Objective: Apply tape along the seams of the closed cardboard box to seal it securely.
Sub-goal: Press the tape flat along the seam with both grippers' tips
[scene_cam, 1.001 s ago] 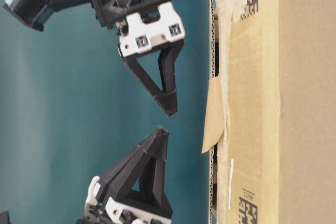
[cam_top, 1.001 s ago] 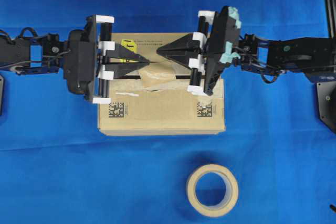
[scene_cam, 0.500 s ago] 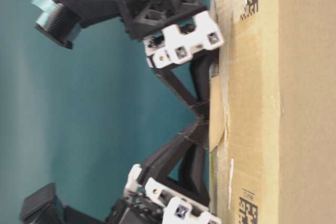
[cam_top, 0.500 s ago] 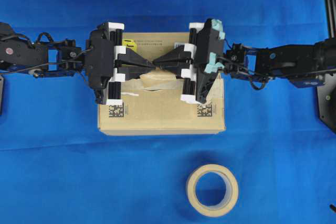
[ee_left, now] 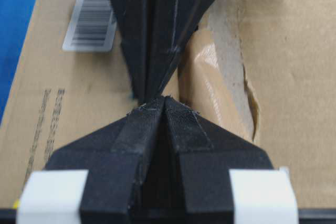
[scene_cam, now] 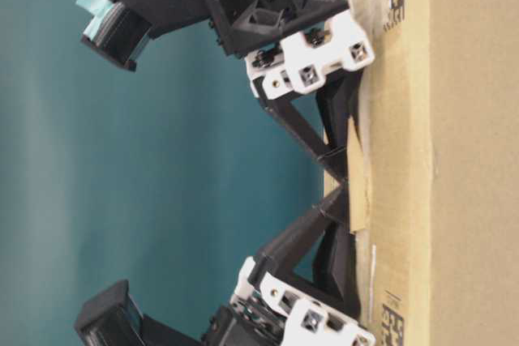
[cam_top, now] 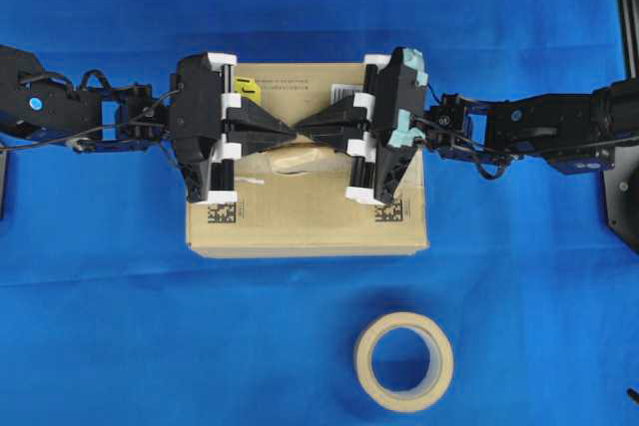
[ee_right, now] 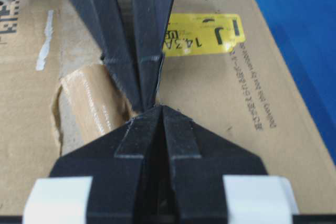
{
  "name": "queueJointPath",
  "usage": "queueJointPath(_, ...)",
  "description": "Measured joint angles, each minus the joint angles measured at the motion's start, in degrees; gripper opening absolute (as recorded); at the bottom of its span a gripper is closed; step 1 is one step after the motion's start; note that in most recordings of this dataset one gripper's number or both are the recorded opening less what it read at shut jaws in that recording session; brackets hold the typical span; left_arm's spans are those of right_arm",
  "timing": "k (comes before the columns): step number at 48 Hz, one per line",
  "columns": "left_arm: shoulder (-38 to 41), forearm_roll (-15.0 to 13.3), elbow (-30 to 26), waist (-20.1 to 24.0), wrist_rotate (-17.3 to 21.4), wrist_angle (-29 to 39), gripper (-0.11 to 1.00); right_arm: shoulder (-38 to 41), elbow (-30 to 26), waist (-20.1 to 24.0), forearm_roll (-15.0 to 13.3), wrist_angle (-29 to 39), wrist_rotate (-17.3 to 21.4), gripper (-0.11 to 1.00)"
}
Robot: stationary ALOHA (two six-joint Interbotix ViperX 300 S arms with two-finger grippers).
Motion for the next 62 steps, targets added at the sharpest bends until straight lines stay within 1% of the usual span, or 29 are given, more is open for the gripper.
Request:
queueJointPath(5,-0.79,0.00,1.32,0.00,-0.26,0.00,0.00,-0.62,1.32,0.09,0.44,-0.35,0.00,-0.02)
queueJointPath(13,-3.52,0.00,4.92,0.26,-0.79,-0.44,0.00,-2.46,4.04,0.26,1.41,-1.23,0.00,-0.02)
queueJointPath(18,-4.66,0.00,6.77,0.53,-1.49,-1.93,0.00,-3.08,5.10,0.35,1.67,-2.02,0.00,-0.02)
queueJointPath(24,-4.57,0.00,7.38,0.53,-1.49,-4.04,0.00,-3.16,5.10,0.35,1.76,-2.64,-0.18,-0.02)
queueJointPath(33,-3.25,0.00,5.27,0.53,-1.58,-5.01,0.00,-3.08,3.60,0.44,1.58,-2.81,-0.35,-0.02)
queueJointPath(47,-0.18,-0.18,0.18,-2.55,0.18,-5.10,0.00,-2.02,1.14,2.11,1.14,-2.72,-0.35,-0.02)
queueJointPath(62,0.09,-0.18,-0.09,-3.34,0.18,-4.57,0.00,-1.67,0.97,3.16,1.23,-2.46,-0.44,-0.02)
